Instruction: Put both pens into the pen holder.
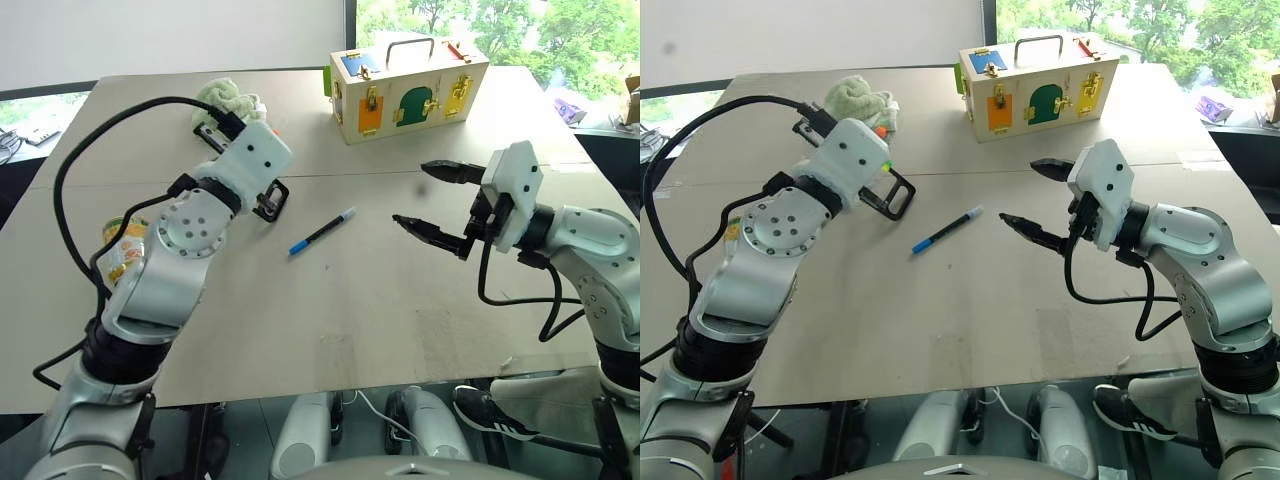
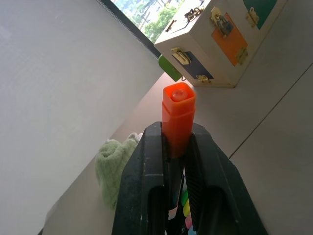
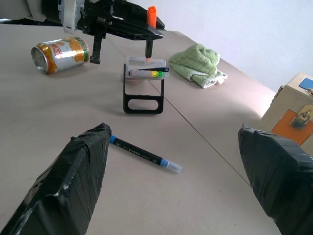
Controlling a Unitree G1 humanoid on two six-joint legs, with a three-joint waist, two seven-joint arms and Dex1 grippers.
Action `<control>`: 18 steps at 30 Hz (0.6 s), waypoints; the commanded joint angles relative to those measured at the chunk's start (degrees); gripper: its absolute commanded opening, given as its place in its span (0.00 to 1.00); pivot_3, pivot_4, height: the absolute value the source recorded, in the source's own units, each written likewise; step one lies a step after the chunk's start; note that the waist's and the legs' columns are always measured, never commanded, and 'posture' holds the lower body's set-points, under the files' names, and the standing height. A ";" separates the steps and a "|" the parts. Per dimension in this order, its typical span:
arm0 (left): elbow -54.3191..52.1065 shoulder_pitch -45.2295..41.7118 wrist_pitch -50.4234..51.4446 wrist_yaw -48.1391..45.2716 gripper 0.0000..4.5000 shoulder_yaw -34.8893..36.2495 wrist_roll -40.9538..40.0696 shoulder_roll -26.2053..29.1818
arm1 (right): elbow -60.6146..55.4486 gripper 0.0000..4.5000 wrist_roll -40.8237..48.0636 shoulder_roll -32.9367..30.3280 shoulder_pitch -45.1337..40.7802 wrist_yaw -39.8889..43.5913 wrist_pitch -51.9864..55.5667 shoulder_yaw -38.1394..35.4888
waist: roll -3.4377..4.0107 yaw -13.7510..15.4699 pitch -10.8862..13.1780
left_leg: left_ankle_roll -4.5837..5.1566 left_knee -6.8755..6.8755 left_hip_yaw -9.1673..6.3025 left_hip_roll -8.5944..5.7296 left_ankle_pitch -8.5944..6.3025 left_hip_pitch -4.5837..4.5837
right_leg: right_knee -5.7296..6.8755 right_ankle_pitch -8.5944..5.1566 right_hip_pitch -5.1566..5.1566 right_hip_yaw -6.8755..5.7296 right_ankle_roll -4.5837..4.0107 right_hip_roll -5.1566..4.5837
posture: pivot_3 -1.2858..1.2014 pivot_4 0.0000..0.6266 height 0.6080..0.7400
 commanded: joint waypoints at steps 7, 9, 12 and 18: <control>4.07 1.16 1.76 0.16 0.40 4.34 2.89 -3.02 | -2.72 1.00 0.20 -0.98 0.88 -0.55 -1.31 -0.88 | -0.01 0.03 0.00 | 0.00 0.02 -0.01 0.00 0.00 0.00 | 0.01 0.00 0.00 -0.01 0.00 -0.01 | 0.52 0.24 1.00; 4.21 1.18 1.42 -0.01 0.57 4.67 3.68 -2.75 | -2.95 1.00 0.32 -1.10 1.45 -0.51 -1.40 -1.10 | -0.01 0.04 0.00 | 0.01 0.02 -0.01 0.00 0.00 -0.01 | 0.01 0.00 0.00 -0.01 0.00 -0.02 | 0.52 0.24 1.00; 2.58 0.93 2.00 -3.42 0.90 7.62 -1.71 -5.51 | -3.35 1.00 0.26 -1.38 2.24 -0.63 -1.38 -1.30 | -0.01 0.01 0.00 | 0.00 0.02 -0.01 0.00 0.00 -0.01 | 0.01 0.01 0.00 -0.01 -0.02 -0.02 | 0.52 0.24 1.00; -1.22 -6.74 26.58 -17.92 0.99 14.04 -24.63 -9.00 | -4.51 1.00 0.15 -1.48 3.74 -2.43 -0.75 -1.58 | -0.05 0.12 0.01 | 0.00 0.29 -0.21 0.00 0.00 -0.18 | 0.05 0.01 0.02 -0.23 -0.01 -0.06 | 0.52 0.24 1.00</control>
